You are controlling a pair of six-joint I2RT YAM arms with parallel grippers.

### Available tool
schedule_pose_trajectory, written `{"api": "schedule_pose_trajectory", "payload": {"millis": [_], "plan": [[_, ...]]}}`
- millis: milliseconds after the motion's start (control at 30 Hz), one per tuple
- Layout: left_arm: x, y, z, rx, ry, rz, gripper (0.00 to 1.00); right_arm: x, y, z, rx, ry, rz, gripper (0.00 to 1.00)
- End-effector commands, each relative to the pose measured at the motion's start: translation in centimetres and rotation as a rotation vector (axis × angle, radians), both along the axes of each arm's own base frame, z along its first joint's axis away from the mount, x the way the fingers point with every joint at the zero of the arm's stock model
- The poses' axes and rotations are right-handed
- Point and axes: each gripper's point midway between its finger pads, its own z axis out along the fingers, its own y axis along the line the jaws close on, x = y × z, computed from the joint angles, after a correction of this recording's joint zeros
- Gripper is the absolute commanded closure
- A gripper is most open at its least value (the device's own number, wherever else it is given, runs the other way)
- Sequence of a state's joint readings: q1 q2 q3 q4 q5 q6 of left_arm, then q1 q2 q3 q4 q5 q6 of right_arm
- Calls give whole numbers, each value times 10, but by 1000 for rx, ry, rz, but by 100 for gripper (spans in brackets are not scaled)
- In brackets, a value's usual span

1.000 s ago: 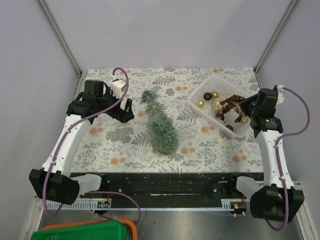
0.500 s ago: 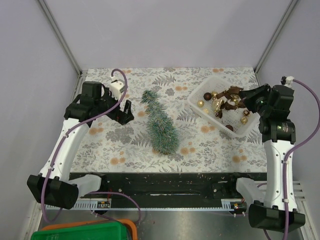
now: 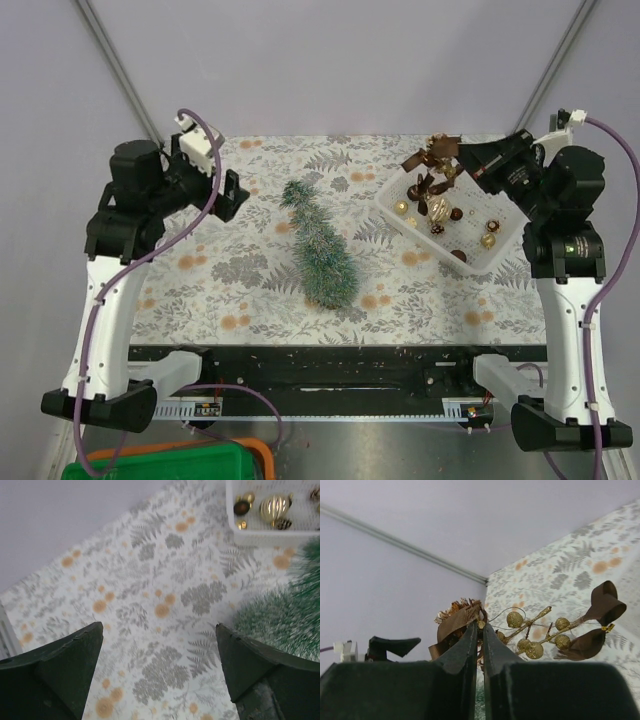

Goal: Decorate the small christmas tree

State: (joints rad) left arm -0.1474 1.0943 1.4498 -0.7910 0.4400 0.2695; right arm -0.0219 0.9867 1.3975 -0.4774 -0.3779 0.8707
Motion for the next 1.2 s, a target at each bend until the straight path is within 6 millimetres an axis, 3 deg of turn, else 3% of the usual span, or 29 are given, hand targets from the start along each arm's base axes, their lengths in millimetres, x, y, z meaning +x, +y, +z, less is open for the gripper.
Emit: {"api": "schedule_pose_trajectory", "payload": {"millis": [0, 133, 367, 600, 867, 1167], "plan": [[-14, -5, 83, -63, -202, -44, 1, -18, 38, 56, 18, -166, 159, 100], [-42, -27, 97, -141, -185, -183, 1, -25, 68, 74, 40, -209, 287, 100], [-86, -49, 87, -207, -123, -380, 1, -41, 125, 90, 26, -233, 465, 100], [-123, -64, 93, -283, -82, -537, 1, -53, 159, 98, 3, -253, 535, 100], [-149, -77, 85, -380, -1, -627, 2, -72, 184, 86, 5, -228, 586, 100], [-148, -108, 99, -353, -86, -711, 1, -92, 194, 100, 36, -266, 607, 100]]}}
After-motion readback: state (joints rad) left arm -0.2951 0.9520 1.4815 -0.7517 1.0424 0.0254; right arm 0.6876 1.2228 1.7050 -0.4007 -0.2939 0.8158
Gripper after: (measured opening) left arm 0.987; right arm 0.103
